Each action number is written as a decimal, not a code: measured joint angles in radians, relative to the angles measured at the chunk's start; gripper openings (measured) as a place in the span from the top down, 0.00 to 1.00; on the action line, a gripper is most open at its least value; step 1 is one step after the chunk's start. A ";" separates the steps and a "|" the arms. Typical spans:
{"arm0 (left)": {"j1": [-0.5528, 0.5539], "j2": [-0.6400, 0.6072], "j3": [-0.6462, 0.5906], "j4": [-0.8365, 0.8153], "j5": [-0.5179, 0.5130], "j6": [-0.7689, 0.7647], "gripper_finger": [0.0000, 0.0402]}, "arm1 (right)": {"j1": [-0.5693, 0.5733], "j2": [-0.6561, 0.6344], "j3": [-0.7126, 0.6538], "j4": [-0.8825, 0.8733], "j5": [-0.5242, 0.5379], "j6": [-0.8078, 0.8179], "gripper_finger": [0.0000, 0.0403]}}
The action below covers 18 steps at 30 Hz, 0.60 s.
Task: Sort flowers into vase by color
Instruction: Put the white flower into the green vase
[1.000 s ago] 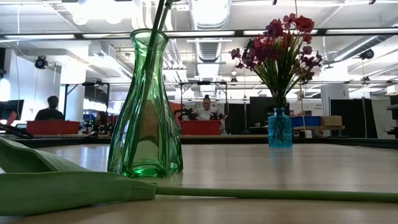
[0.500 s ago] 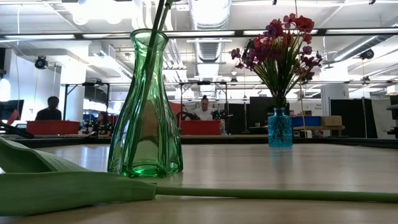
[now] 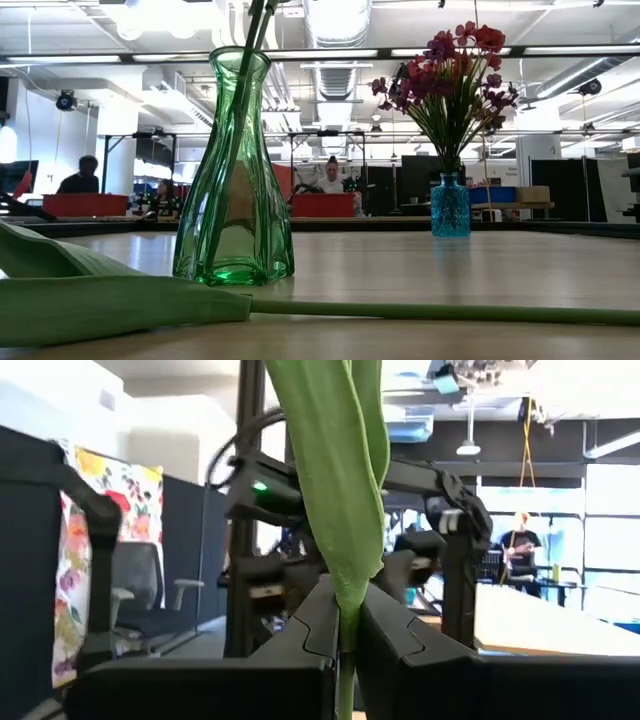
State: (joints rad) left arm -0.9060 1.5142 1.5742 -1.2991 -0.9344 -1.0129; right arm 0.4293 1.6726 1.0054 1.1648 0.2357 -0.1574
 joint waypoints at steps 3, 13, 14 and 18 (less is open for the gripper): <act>-0.023 0.029 0.000 -0.003 -0.006 -0.027 0.48 | -0.011 0.009 0.001 0.002 0.000 0.009 0.97; -0.083 0.162 -0.041 0.027 -0.043 -0.088 0.48 | -0.036 0.051 0.002 -0.006 0.001 0.034 0.97; -0.087 0.170 -0.051 0.039 -0.043 -0.089 0.48 | -0.038 0.058 0.002 -0.002 0.000 0.034 0.97; -0.096 0.198 -0.075 0.063 -0.043 -0.118 0.48 | -0.039 0.065 0.002 -0.005 0.001 0.035 0.97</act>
State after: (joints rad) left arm -1.0024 1.7118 1.4990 -1.2360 -0.9775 -1.1307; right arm 0.3901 1.7374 1.0077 1.1596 0.2367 -0.1226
